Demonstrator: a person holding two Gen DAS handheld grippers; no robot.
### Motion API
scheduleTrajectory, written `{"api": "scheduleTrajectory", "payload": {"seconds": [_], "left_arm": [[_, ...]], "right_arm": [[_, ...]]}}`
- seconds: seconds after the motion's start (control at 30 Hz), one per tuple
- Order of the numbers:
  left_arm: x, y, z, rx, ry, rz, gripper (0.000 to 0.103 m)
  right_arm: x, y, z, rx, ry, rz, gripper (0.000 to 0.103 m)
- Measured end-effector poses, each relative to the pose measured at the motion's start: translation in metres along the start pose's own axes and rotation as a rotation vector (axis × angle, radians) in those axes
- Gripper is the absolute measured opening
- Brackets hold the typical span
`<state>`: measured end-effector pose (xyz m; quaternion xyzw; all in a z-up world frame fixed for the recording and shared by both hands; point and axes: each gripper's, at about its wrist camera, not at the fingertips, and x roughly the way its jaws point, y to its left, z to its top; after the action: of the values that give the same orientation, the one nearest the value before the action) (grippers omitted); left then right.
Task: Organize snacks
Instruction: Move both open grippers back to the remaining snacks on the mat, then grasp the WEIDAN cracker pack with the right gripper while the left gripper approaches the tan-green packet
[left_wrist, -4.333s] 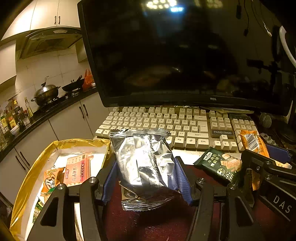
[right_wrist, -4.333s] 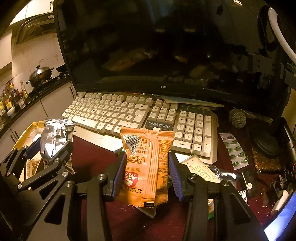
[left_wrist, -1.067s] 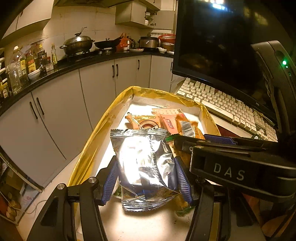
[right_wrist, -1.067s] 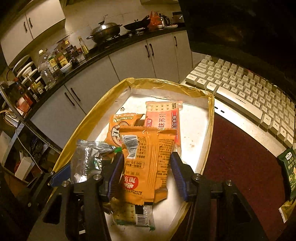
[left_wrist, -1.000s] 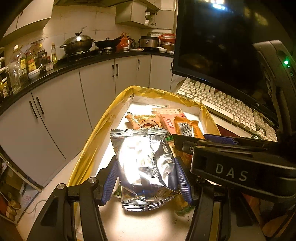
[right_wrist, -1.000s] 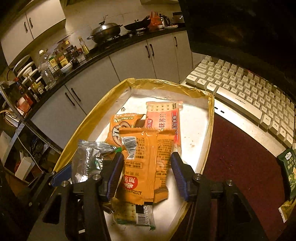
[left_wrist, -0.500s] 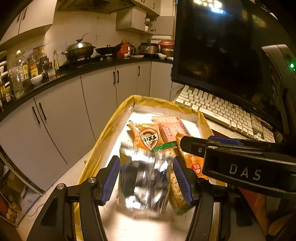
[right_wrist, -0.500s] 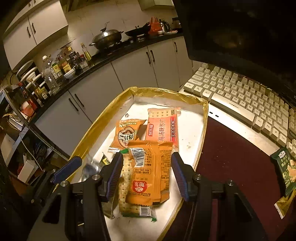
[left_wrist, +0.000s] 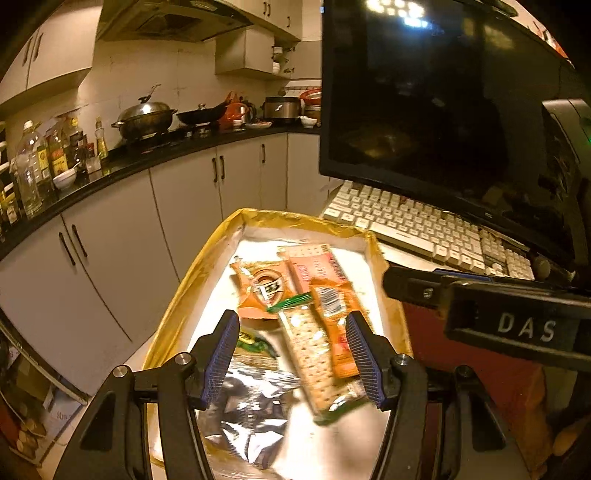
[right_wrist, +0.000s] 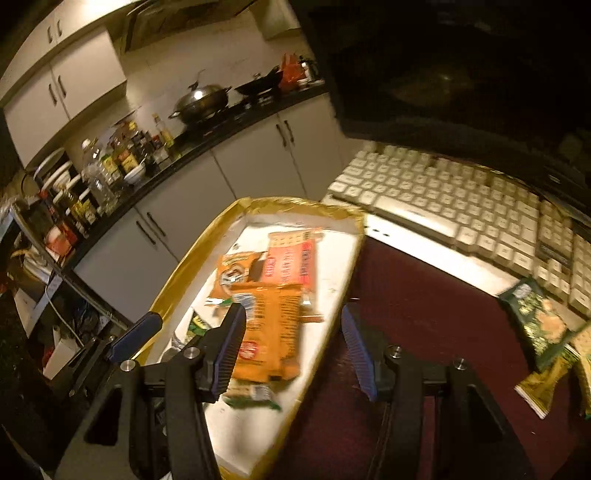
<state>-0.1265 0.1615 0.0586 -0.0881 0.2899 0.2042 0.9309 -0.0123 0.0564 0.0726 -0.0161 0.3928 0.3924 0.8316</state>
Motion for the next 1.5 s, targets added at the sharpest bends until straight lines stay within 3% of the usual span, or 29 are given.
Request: {"api": "scheduleTrajectory", "payload": {"seconds": [0.2,0.4,0.53,0.63,0.7,0.87,1.0,1.1,1.27,1.5], "left_arm": [[-0.009,-0.030,0.003,0.055,-0.009,-0.052,0.066],[-0.012,-0.073,0.006,0.124,0.021,-0.155,0.067],[-0.001,-0.109,0.007,0.178,0.094,-0.256,0.067],[0.014,-0.136,0.002,0.213,0.184,-0.326,0.067],[0.021,-0.148,-0.003,0.224,0.222,-0.347,0.067],[0.031,-0.164,-0.012,0.255,0.264,-0.357,0.067],[0.034,-0.163,-0.012,0.261,0.268,-0.349,0.067],[0.038,-0.161,-0.011,0.260,0.275,-0.348,0.067],[0.042,-0.164,-0.010,0.266,0.280,-0.343,0.067],[0.045,-0.169,-0.008,0.273,0.289,-0.342,0.067]], "right_arm": [[-0.032,-0.049,-0.006,0.089,-0.041,-0.050,0.053],[-0.070,-0.112,-0.014,0.208,-0.099,-0.119,0.054],[-0.094,-0.157,-0.019,0.294,-0.156,-0.216,0.064],[-0.104,-0.191,-0.023,0.346,-0.178,-0.326,0.064],[-0.105,-0.213,-0.027,0.375,-0.176,-0.406,0.064],[-0.088,-0.249,-0.037,0.433,-0.121,-0.454,0.063],[-0.069,-0.245,-0.040,0.409,-0.052,-0.423,0.055],[-0.060,-0.230,-0.040,0.367,-0.014,-0.335,0.055],[-0.049,-0.212,-0.043,0.253,0.044,-0.398,0.055],[-0.045,-0.210,-0.047,0.215,0.075,-0.403,0.059]]}}
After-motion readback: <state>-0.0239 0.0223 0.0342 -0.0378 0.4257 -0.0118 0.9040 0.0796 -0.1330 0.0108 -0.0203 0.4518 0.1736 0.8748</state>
